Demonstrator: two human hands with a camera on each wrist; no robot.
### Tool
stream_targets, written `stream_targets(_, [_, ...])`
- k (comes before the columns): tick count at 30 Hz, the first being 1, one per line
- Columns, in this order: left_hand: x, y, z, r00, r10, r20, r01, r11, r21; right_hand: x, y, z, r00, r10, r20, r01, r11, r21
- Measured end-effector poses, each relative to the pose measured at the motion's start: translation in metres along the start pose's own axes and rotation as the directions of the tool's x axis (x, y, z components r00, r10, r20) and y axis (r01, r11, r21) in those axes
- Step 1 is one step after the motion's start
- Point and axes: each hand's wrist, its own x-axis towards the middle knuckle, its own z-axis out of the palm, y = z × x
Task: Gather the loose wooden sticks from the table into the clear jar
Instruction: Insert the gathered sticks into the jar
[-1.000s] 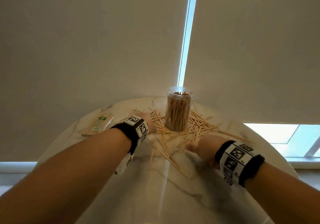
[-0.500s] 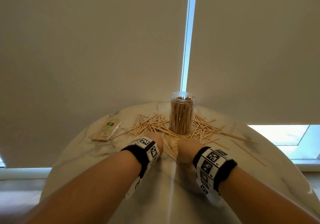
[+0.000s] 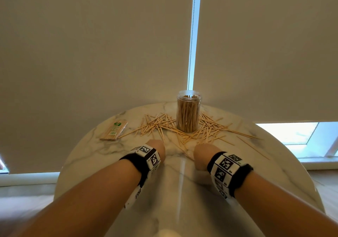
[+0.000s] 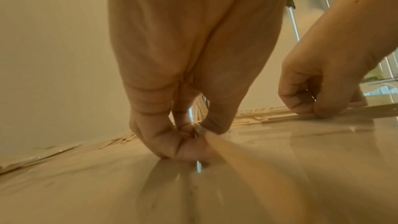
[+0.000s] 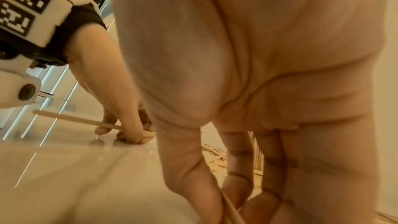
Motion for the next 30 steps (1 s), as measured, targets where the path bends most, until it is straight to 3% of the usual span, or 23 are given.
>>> stream_targets(3, [-0.009,-0.004,-0.001,0.998,-0.032,-0.048,0.028,0.997,-0.073,-0.014,0.005,0.007,0.998,0.012,-0.057,-0.013,1.0,-0.015])
stream_targets(8, [-0.027,-0.017,-0.001,1.0,-0.018,-0.006,0.016,0.978,-0.208,-0.033,0.008,0.009,0.993,0.044,-0.114,-0.041,0.999,0.027])
stream_targets(9, [-0.029,-0.019,0.001,1.0,-0.005,-0.018,-0.001,0.952,-0.305,-0.035,0.011,0.007,0.993,0.067,-0.095,-0.058,0.995,0.086])
stream_targets(11, [-0.037,-0.018,0.003,0.999,0.008,-0.04,-0.029,0.822,-0.568,-0.034,0.02,0.002,0.995,0.087,-0.039,-0.071,0.949,0.306])
stream_targets(13, [-0.046,-0.012,0.001,0.998,-0.023,-0.053,-0.025,0.651,-0.758,-0.034,0.024,-0.004,0.997,0.074,-0.016,-0.046,0.761,0.647])
stream_targets(15, [-0.057,-0.003,-0.002,0.999,-0.038,-0.023,-0.002,0.482,-0.876,-0.041,0.018,-0.01,0.997,0.034,-0.067,0.044,0.456,0.889])
stream_targets(17, [-0.063,0.005,-0.002,0.999,0.029,-0.019,-0.028,0.398,-0.917,-0.048,0.006,-0.015,0.986,-0.011,-0.166,0.164,0.229,0.96])
stream_targets(18, [-0.066,0.009,-0.003,0.996,0.075,-0.042,-0.066,0.361,-0.93,-0.051,-0.002,-0.016,0.976,-0.015,-0.217,0.216,0.197,0.956])
stream_targets(21, [-0.074,0.02,-0.004,0.975,0.1,-0.199,-0.22,0.289,-0.932,-0.049,-0.02,-0.012,0.926,0.042,-0.375,0.336,0.359,0.871])
stream_targets(24, [-0.077,0.017,-0.006,0.95,0.049,-0.308,-0.301,0.402,-0.865,-0.047,-0.022,-0.008,0.916,-0.013,-0.4,0.357,0.479,0.802])
stream_targets(27, [-0.077,0.009,-0.008,0.944,0.084,-0.319,-0.323,0.43,-0.843,-0.048,-0.017,-0.018,0.923,-0.032,-0.384,0.35,0.488,0.8])
stream_targets(28, [-0.079,0.009,-0.009,0.949,0.097,-0.299,-0.311,0.429,-0.848,-0.046,-0.014,-0.024,0.896,0.037,-0.443,0.365,0.507,0.781])
stream_targets(30, [-0.084,0.012,-0.01,0.957,0.157,-0.244,-0.29,0.446,-0.847,-0.043,-0.009,-0.038,0.789,0.221,-0.573,0.367,0.578,0.729])
